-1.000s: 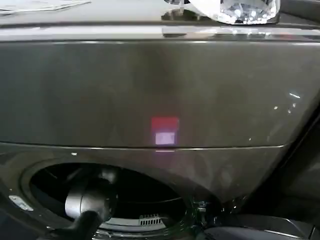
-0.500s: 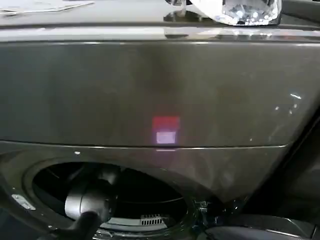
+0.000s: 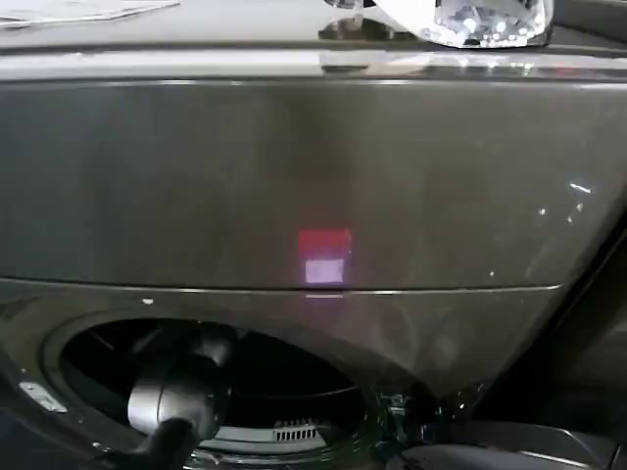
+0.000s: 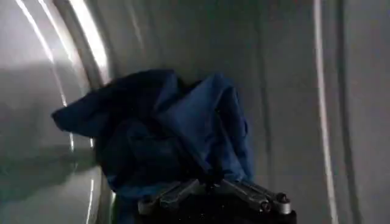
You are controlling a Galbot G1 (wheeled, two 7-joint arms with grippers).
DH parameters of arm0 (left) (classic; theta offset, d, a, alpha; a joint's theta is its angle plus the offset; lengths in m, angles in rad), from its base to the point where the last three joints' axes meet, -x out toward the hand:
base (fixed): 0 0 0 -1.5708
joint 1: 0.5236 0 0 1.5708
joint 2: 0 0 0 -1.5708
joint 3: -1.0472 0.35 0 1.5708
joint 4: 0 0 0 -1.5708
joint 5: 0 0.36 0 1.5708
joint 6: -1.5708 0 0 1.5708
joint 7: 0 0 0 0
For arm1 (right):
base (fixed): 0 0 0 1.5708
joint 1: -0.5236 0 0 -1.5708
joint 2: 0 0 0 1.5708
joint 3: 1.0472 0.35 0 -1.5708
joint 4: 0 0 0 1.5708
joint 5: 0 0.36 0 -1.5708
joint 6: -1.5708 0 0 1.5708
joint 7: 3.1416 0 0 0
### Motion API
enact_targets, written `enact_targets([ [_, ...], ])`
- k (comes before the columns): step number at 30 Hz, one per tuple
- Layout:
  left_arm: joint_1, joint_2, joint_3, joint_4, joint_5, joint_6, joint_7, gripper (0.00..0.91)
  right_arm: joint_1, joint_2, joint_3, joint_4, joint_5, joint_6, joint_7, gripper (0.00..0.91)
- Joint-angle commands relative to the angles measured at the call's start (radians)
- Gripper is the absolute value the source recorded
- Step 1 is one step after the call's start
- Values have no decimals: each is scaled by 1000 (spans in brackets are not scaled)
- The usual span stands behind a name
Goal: Grasp the clothes from the dryer.
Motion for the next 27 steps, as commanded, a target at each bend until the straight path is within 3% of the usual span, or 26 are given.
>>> enact_targets([
  [1,47,-37,31,-136,-378,84,-272,0,1,-3,0,-6,-11,3,-12,907],
  [11,165,-48,31,-351,-675,219,-729,0,3,-2,-1,-4,-28,15,-27,907],
  [16,182,-48,28,-338,-919,154,-919,0,-3,1,4,-7,-30,25,-35,907],
  [27,217,-48,4,-379,-1041,136,-1041,0,-2,-5,1,-5,-35,28,-44,907],
])
